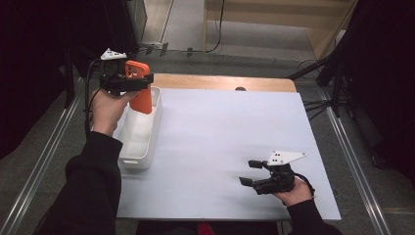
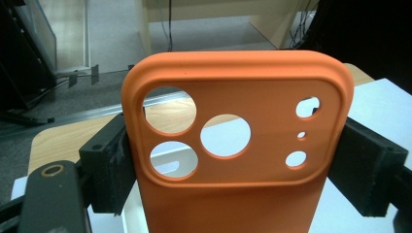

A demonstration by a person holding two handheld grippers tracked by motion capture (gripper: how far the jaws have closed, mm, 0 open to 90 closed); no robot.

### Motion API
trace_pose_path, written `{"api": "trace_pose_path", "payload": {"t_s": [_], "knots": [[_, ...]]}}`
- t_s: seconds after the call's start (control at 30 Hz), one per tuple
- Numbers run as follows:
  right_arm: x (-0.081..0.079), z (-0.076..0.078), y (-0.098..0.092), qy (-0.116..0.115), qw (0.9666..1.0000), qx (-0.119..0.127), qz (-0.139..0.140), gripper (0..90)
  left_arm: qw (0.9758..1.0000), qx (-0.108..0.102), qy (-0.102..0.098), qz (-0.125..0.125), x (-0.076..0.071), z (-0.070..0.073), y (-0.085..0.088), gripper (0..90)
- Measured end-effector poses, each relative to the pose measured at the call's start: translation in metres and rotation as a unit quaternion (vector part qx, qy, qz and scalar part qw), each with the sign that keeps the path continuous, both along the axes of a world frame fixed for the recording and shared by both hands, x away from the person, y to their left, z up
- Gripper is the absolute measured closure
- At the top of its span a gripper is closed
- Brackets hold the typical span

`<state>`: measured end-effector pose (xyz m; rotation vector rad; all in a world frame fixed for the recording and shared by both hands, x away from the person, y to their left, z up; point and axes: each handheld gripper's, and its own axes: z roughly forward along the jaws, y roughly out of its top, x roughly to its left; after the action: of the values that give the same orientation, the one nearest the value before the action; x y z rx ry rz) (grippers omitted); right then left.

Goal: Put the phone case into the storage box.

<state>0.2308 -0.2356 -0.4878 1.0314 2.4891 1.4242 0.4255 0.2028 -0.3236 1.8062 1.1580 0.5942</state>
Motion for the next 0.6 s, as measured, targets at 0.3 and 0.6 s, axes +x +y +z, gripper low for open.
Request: {"api": "trace_pose_path", "payload": {"t_s": [0.3, 0.6], "knots": [[0.0, 0.001, -0.001, -0.001, 1.0, 0.005, -0.002, 25.0, 0.9999, 0.009, -0.001, 0.014, 0.011, 0.003, -0.002, 15.9], [0.0, 0.001, -0.002, 0.003, 0.9999, 0.009, -0.004, 25.0, 0.9995, 0.02, -0.002, 0.026, 0.029, 0.007, -0.005, 15.8]]}}
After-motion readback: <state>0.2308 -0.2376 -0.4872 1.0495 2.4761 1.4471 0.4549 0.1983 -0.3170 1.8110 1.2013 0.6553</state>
